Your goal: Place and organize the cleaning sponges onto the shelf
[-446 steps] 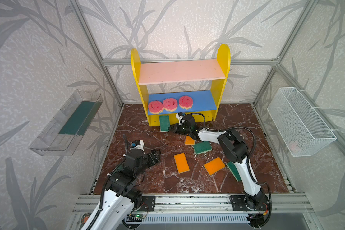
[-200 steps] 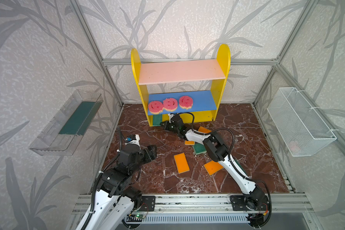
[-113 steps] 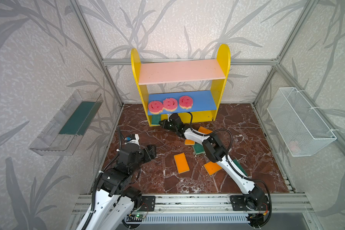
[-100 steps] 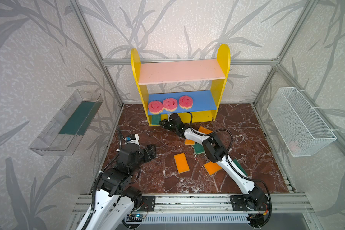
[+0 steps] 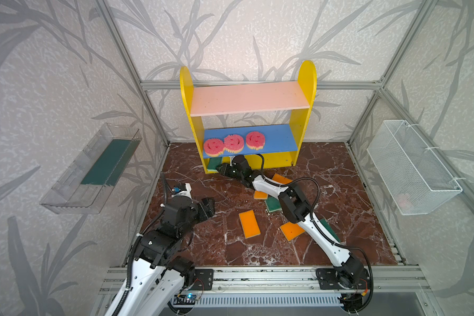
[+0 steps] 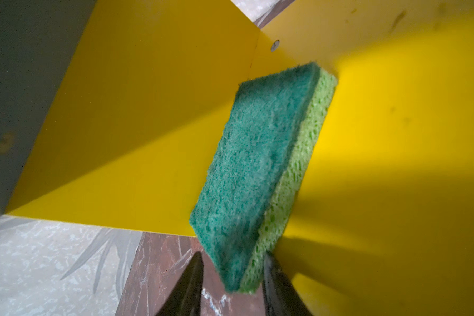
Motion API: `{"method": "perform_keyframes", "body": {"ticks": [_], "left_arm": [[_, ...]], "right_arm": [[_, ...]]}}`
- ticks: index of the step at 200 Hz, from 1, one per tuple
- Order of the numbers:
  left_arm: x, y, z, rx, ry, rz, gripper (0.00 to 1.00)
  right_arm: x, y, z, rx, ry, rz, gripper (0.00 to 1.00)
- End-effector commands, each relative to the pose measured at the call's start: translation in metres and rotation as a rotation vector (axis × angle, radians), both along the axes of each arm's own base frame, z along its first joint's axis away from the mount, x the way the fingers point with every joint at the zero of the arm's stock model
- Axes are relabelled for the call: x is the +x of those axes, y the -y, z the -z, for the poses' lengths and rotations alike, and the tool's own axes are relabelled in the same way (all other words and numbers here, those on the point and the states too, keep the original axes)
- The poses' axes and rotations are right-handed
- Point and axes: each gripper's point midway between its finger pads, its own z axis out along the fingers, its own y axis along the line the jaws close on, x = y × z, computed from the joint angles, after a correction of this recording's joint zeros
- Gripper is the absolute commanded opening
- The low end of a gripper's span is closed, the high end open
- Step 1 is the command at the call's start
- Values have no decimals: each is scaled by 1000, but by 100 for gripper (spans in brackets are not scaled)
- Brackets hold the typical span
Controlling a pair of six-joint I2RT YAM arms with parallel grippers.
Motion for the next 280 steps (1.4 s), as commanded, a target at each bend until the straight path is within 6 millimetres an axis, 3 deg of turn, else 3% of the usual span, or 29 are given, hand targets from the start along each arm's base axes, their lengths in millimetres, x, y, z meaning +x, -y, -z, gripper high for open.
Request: {"method": "perform_keyframes", "body": {"ticks": [1,36,67,95,148,190,193,237,244,249,280], "left_arm": [[1,-3,-5,1,15,-12,82],[0,-3,-4,-2,13,-12,82],[1,-2,-5,1,22,-5,82],[4,1,-11,4,41,15,90],[21,12,-12,48,33,64,89],[40,47,15,52,8,119,89],[41,50,18,54,5,124,88],[57,95,42,95,-11,188,85],[59,102,47,106,-20,197,85],[61,106,51,108,-24,200,85],[72,136,70,109,-70,243,82]], "right_arm": [[10,-3,-19,-22,123,-7,38],[9,-4,-23,-31,123,-15,40],[3,0,-33,-45,140,-28,53],[-9,4,-55,-75,187,-58,59],[-46,37,-98,-101,222,-82,60],[-92,92,-109,-166,213,-86,60],[-96,97,-118,-162,223,-80,59],[-134,197,-113,-218,94,-20,55],[-142,213,-104,-242,62,-14,54],[-148,225,-111,-245,65,-7,54],[-177,291,-95,-317,-54,19,54]]}}
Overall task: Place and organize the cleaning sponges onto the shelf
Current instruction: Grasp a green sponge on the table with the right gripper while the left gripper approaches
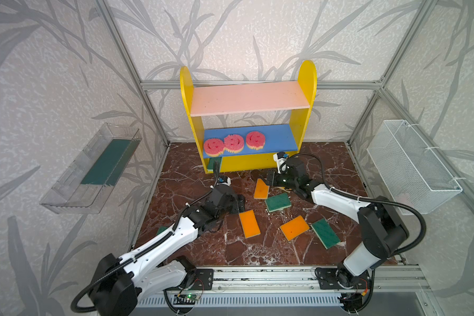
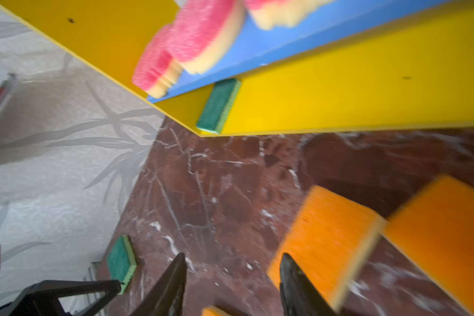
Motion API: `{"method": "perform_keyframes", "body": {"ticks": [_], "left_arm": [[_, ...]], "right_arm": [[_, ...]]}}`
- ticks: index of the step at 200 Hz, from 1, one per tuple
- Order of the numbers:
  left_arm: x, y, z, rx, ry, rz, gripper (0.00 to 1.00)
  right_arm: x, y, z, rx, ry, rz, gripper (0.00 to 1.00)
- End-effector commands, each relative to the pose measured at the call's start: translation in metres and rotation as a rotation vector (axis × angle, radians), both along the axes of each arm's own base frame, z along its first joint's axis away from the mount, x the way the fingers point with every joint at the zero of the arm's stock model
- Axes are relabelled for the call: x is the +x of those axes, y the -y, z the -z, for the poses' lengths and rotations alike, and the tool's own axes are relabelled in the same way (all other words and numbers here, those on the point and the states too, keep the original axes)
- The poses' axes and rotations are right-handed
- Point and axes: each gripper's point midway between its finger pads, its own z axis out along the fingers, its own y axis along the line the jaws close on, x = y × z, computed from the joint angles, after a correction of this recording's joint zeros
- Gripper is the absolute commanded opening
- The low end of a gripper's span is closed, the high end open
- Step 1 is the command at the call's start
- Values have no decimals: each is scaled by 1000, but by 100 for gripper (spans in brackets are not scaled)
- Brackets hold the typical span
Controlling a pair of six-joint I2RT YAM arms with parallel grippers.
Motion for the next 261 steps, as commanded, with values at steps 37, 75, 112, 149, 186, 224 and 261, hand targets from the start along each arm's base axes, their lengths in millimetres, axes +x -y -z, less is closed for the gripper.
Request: {"method": "perform_keyframes", "body": {"ticks": [37,75,112,149,186,224,261], "left_arm": [[24,51,30,15,-78,47,80],[31,82,60,-6,-142,95,71],[32,101,75,-7,-166,127,70],[31,110,88,-31,-189,139,70],[28,104,86,-31,-177,135,71],[23,93,78,-42,-157,125,73],[22,80,66,-64,-114,99,74]], "right_arm": [[-54,85,32,-75,-184,42,56],[-69,101,61,-102,-275,51,55],[-70,105,90,-111,-355,63,55],[-60,104,110,-124,-390,79,55],[-54,105,126,-149,-424,91,52],[-52,103,134,-151,-443,86,34],[-53,107,135,-164,-441,103,12]]}}
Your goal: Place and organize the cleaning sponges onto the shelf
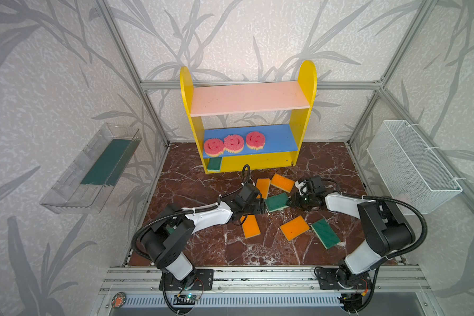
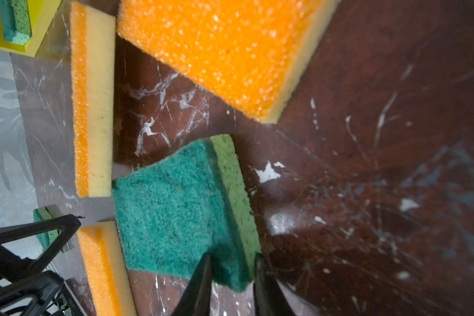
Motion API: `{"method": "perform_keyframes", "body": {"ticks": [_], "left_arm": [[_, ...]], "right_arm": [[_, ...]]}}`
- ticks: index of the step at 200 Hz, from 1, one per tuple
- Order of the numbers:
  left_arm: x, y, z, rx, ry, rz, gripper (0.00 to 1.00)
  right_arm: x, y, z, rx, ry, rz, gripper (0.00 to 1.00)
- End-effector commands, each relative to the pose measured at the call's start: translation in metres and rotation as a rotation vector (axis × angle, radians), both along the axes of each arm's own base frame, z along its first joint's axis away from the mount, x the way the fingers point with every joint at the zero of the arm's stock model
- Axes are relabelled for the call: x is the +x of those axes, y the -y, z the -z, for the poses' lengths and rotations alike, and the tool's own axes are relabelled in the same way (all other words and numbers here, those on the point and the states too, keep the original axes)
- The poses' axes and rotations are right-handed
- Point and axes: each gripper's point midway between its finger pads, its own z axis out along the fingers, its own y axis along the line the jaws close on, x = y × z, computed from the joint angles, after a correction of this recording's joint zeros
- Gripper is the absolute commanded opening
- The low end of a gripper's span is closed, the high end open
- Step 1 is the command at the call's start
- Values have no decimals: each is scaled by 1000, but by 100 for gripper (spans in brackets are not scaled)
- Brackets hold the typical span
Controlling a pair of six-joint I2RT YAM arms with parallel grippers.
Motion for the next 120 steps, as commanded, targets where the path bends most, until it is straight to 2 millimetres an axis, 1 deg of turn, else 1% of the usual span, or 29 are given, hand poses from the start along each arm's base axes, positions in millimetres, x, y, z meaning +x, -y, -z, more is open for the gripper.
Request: {"method": "perform_keyframes", "body": {"ticks": [1,22,37,58,87,104,120], "left_arm": [[4,-8,-15,-29,52,-38,74],[3,-14,-24,-30,69,-40,74],[1,-17,-31,-26,81,-32,74],[-1,-21,-42,-13,100,-13,75],[-3,-29,-59,-13,138,10,75],[-4,-29,-71,-54,142,42,72],[-3,-25,-84,-163,129,94,70]], "right_arm": [[6,3,-4,-12,20,12,12],[6,5,-11,-18,37,23,5],[6,6,-19,-23,51,24,3],[4,7,-34,-30,76,10,2],[0,7,-62,-25,131,-31,1],[-4,2,-78,-6,153,-76,1],[-7,-4,-92,23,172,-122,1]]}}
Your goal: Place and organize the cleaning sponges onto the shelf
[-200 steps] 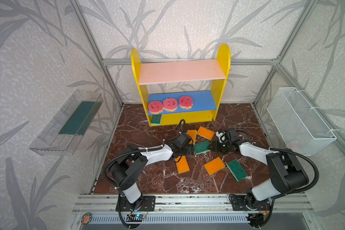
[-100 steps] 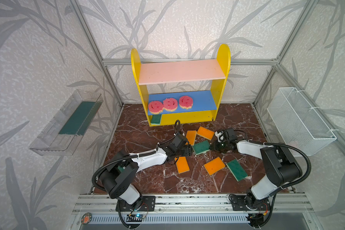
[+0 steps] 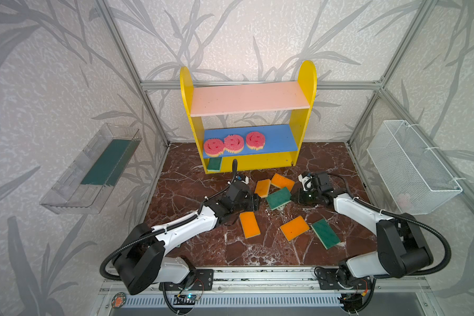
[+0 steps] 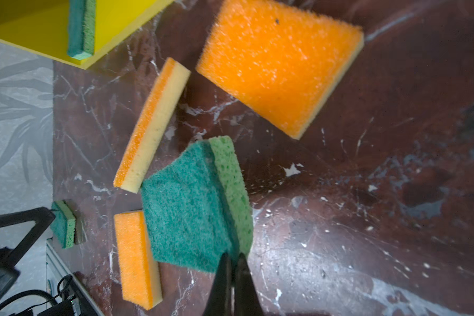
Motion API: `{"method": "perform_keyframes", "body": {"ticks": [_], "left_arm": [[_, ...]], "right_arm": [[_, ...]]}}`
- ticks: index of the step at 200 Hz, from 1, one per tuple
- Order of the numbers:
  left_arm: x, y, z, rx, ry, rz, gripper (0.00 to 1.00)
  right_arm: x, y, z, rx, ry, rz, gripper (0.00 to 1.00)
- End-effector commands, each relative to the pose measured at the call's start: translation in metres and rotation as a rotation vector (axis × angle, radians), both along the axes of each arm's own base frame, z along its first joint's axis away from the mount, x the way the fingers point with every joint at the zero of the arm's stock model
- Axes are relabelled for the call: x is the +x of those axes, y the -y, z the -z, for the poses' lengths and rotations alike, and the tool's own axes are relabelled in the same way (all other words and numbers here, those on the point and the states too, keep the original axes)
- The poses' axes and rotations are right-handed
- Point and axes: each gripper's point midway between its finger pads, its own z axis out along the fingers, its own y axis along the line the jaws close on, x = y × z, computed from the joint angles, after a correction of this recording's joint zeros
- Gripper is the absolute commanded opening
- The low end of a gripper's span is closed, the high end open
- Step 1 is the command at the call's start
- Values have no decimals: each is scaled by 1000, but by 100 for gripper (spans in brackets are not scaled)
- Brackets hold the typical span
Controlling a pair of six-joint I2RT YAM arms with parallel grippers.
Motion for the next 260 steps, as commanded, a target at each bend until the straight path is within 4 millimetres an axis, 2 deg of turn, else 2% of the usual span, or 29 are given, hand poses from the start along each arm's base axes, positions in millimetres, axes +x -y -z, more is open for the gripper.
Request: {"method": "perform_keyframes", "body": {"ticks": [1,27,52,87,121,201,223,247,260], "left_arm": [[-3,1,-15,-88,-10,87,70],[0,2,-29,-152,-13,158,60],[5,6,-41,-175,18,181,54],[6,17,-43,-227,10,218,53],[4,23,-44,-260,6,240,50],[-2,22,-20,-280,-43,229,34],[-4,22,-15,-279,-57,229,34],[-6,18,-3,-246,-80,218,46],[-7,18,2,-242,-90,218,46]], "right_arm": [[-8,-8,-25,25,27,-89,1],[-13,-20,-47,68,56,-183,1],[-17,-32,-59,55,67,-269,1],[-21,-57,-68,81,86,-373,0],[-18,-76,-69,114,90,-436,0],[2,-94,-68,178,103,-440,0],[7,-96,-68,182,106,-435,0],[11,-98,-73,184,126,-438,0],[13,-99,-74,185,130,-439,0]]}}
